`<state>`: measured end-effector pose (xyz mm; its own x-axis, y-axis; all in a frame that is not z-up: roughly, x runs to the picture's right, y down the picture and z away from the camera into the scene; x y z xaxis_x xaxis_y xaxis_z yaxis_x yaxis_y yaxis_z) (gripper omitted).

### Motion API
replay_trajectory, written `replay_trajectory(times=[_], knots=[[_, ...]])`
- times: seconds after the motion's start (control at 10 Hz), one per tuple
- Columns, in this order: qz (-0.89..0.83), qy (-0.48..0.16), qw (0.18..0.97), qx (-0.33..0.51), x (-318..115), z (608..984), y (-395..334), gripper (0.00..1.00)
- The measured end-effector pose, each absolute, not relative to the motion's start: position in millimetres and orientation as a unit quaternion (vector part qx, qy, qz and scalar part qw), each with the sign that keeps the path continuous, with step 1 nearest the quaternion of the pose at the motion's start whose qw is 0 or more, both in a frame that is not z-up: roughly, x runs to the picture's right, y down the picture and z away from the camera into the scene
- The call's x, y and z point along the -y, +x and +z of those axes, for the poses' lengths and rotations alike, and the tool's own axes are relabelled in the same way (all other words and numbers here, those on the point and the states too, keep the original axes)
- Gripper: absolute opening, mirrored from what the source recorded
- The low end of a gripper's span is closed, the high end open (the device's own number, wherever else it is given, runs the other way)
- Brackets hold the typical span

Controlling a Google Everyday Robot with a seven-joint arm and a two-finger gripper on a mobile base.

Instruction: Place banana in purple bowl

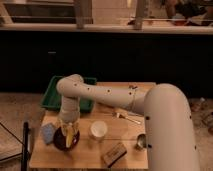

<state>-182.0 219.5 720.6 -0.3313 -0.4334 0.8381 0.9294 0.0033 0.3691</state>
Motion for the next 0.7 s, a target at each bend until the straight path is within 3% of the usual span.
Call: replay_trajectory(times=[0.7], knots=[[-0.652, -0.247, 0.531, 0.481, -192, 726, -199, 0.80]])
